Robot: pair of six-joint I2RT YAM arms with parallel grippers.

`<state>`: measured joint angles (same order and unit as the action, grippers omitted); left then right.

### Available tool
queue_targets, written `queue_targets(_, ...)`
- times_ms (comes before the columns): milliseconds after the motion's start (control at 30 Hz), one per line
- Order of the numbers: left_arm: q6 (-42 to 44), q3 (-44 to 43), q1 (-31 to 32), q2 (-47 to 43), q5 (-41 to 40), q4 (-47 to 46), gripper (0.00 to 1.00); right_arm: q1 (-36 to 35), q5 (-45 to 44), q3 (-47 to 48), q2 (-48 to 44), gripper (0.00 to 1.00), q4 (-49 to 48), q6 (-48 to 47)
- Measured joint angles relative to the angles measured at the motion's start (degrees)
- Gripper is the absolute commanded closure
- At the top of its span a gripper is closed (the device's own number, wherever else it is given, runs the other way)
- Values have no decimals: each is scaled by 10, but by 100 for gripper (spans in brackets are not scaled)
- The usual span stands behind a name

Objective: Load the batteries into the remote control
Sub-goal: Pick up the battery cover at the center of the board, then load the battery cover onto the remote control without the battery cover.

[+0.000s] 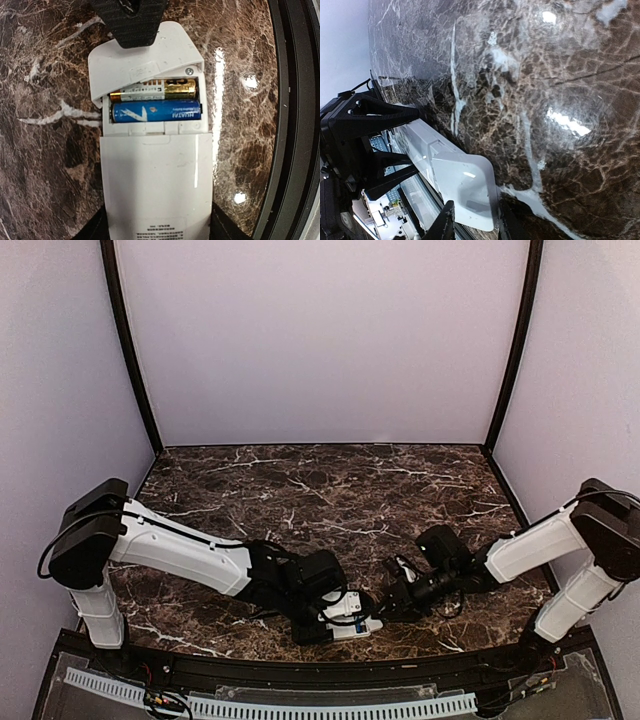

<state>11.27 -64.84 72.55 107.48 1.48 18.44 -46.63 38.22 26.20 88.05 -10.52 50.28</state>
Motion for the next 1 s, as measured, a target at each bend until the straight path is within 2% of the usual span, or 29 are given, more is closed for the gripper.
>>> queue_targets(133,-5,-2,-4,2,11,1,77,-1,-3,-3,-5,75,3,3)
queue_targets(533,-35,-6,-21,5,35,3,66,-34,-95,50,-24,76,109,-39)
queue_targets(1000,-64,-8,-26,10,32,-11,51,-80,-146,99,-4,77,155,-52)
